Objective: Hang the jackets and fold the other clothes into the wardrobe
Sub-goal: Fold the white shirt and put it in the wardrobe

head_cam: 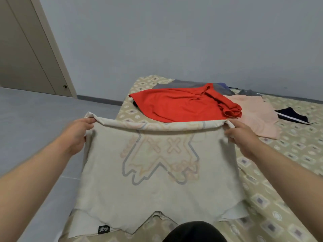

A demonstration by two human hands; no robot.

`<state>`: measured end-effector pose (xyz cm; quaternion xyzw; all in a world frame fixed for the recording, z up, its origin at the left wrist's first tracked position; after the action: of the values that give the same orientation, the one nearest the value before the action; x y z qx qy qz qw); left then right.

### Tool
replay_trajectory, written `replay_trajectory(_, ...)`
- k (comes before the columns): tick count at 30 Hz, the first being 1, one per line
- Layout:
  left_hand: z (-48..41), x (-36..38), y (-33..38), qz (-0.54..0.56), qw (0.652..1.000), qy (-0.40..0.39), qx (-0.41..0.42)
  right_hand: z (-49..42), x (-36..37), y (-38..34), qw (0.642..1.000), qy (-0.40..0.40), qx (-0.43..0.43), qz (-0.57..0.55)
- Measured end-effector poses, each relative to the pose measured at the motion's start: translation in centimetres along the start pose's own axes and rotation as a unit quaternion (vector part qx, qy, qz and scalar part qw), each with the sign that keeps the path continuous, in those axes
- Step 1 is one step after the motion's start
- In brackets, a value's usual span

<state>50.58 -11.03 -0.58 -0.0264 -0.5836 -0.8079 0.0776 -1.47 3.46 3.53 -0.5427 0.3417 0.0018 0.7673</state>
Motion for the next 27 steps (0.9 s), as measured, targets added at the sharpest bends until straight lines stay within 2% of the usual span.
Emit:
replay_trajectory(5, -5.6, 1.3, -2.0, -0.011, 1.0, 0.002, -0.007, -5.7, 3.4, 0.0, 1.0, -0.015, -0.015, 0.012)
replay_trajectory(8, -5.5, 1.4, -5.5, -0.076, 0.997, -0.025, -0.011, -6.3, 5.9, 2.3, 0.999, -0.049, 0.016, 0.005)
replay_trajectory(11, -3.4, 0.4, -10.3, -0.178, 0.983, -0.05, -0.013, -4.4, 7.3, 6.6, 0.98, -0.066, 0.051, 0.179)
replay_trajectory(13, -2.5, -0.9, -11.8, -0.237, 0.971, -0.036, 0.018, -3.7, 7.0, 8.2, 0.956, -0.013, 0.026, 0.292)
replay_trajectory(14, -2.5, -1.5, -11.9, -0.252, 0.967, -0.018, 0.034, -3.7, 6.8, 8.7, 0.95, 0.016, 0.021, 0.31)
replay_trajectory(16, -3.4, -2.5, -11.2, -0.284, 0.957, 0.026, 0.06, -4.1, 6.2, 9.0, 0.957, 0.053, 0.035, 0.284)
replay_trajectory(18, -4.6, -2.6, -10.0, -0.292, 0.952, 0.063, 0.064, -5.2, 6.2, 9.1, 0.967, 0.049, 0.061, 0.242)
replay_trajectory(21, -6.7, -1.1, -9.1, -0.205, 0.978, 0.032, 0.012, -7.2, 6.3, 9.0, 0.982, 0.026, 0.108, 0.152)
replay_trajectory(24, -8.8, 0.6, -8.9, -0.174, 0.982, -0.007, -0.068, -9.8, 6.9, 8.6, 0.987, 0.002, 0.15, 0.051)
replay_trajectory(27, -10.9, 0.9, -8.2, -0.126, 0.988, 0.01, -0.087, -12.2, 7.6, 7.7, 0.984, -0.023, 0.179, 0.009)
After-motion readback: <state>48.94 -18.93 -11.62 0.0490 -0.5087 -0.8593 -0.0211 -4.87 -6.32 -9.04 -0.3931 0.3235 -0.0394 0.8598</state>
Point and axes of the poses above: each hand's wrist, its own z-axis away from the middle knuckle, its own x-axis out of the palm, y = z × x, the point moved 8 cm from there along -z, towards the middle knuckle, and after that the axes turned 13 degrees about z, right-handed, at the moved point
